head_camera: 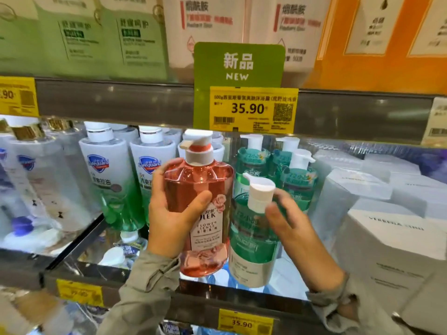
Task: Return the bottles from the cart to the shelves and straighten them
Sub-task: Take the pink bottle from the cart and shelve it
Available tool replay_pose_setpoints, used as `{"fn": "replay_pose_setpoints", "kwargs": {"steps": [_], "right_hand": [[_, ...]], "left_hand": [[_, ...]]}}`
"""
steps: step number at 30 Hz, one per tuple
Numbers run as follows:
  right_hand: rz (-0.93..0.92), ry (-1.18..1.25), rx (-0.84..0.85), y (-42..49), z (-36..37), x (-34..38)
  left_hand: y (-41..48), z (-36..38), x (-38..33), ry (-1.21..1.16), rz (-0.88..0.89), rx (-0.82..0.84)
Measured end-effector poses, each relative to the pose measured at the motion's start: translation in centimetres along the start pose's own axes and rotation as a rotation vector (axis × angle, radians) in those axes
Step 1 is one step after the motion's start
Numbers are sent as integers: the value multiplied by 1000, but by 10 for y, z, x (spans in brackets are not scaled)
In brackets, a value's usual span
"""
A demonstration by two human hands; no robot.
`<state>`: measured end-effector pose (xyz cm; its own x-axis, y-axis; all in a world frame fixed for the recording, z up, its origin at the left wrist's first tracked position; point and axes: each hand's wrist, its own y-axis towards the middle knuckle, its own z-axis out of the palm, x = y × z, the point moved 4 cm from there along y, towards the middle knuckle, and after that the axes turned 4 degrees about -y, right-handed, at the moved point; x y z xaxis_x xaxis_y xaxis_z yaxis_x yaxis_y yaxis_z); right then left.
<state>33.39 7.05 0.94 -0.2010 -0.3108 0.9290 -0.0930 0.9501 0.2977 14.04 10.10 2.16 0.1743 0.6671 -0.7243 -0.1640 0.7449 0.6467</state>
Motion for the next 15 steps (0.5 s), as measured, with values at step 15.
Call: {"fn": "replay_pose_setpoints", "kwargs": {"steps": [15], "right_hand": [[-75, -147, -114, -22, 9, -40]], "left_hand": [[2, -3, 4, 24, 3, 5]]}}
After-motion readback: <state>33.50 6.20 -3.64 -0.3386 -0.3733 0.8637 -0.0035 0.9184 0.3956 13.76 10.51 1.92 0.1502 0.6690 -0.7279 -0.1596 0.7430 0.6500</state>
